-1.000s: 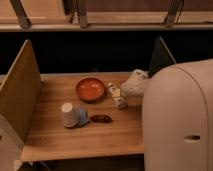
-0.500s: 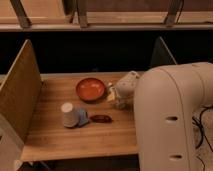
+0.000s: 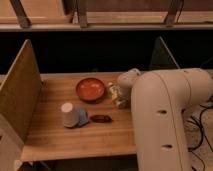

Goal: Place the bottle in the ceramic bowl

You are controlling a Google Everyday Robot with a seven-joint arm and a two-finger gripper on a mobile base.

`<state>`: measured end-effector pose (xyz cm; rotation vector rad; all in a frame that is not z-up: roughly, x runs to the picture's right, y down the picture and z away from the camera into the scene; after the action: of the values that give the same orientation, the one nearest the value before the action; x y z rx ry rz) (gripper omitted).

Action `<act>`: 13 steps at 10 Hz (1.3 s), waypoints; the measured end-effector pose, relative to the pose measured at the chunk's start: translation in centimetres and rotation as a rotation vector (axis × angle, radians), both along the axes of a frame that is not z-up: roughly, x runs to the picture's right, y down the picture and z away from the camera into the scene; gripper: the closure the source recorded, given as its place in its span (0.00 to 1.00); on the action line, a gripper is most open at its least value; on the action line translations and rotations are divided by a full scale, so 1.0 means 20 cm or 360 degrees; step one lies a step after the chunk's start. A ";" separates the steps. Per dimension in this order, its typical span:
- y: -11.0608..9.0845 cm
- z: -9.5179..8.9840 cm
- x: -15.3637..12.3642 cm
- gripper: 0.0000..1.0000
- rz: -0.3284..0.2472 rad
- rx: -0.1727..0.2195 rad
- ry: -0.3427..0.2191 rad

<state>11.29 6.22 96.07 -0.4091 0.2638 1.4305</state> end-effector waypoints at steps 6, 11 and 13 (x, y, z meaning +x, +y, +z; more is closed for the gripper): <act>-0.26 -0.07 0.20 1.00 0.0074 0.0168 0.0119; -0.55 -0.24 -0.03 1.00 -0.0197 0.0468 0.0026; -0.55 -0.28 -0.22 1.00 -0.0300 0.0519 -0.0078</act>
<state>6.82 -4.82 90.55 -0.1475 0.0256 1.2492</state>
